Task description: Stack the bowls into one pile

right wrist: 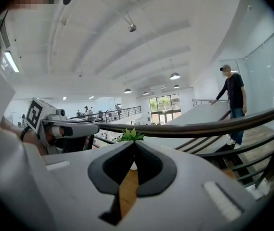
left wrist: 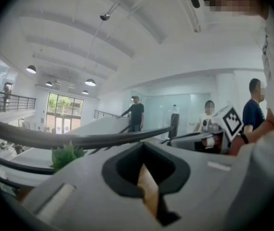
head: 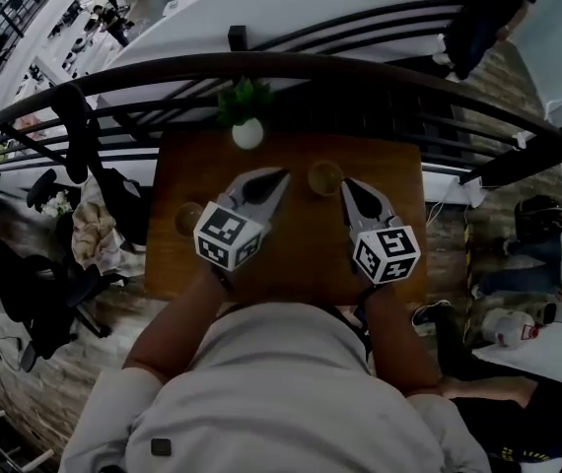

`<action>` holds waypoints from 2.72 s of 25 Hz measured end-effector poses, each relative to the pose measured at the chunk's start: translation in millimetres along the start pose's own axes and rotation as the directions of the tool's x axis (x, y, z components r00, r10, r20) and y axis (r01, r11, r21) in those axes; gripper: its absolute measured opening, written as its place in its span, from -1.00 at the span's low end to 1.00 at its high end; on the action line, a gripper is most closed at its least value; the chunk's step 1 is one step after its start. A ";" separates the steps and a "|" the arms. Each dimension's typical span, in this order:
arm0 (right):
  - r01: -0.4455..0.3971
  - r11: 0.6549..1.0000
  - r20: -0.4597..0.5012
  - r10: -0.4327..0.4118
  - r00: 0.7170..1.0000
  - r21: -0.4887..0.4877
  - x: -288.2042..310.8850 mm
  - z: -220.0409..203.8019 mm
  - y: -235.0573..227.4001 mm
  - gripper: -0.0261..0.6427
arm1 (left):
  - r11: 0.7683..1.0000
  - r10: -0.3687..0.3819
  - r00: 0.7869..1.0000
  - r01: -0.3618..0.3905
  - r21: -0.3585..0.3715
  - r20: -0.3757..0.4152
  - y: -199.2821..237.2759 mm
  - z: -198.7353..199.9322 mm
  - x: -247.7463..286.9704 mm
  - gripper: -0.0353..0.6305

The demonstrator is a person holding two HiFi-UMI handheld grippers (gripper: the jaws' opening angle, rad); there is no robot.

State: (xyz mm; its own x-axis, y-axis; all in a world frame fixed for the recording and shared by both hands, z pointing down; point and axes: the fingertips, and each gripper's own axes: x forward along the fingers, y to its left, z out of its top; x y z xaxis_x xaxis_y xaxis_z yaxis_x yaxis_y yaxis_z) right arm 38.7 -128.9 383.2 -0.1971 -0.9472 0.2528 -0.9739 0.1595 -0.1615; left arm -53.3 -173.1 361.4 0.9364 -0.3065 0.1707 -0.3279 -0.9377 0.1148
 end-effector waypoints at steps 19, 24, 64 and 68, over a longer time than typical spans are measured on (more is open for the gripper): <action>0.013 1.000 0.008 -0.012 1.000 -0.018 4.8 4.1 51.7 -0.90 | 1.000 0.005 1.000 -0.005 -0.002 0.024 18.9 -0.9 -55.6 -0.88; -0.040 0.999 -0.018 0.040 0.999 -0.018 25.2 0.5 62.7 -0.90 | 0.998 0.053 0.999 -0.052 -0.022 0.010 34.5 -8.5 -66.3 -0.88; -0.339 0.941 -0.071 0.339 0.938 0.010 66.5 -12.2 82.7 -0.90 | 0.929 0.369 0.929 -0.369 -0.043 -0.007 62.9 -21.6 -108.2 -0.88; -0.326 0.945 -0.060 0.327 0.943 0.014 81.9 -9.2 108.8 -0.90 | 0.937 0.348 0.937 -0.348 -0.028 -0.019 81.1 -23.2 -131.1 -0.88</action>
State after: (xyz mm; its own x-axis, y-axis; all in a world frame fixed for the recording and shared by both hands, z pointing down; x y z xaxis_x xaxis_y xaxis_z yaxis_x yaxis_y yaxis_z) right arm -84.5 -186.6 395.1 -0.5107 -0.8248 0.2427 -0.8546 0.4562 -0.2481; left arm -205.5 -205.2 371.0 0.7615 -0.6101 0.2189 -0.6366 -0.7675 0.0752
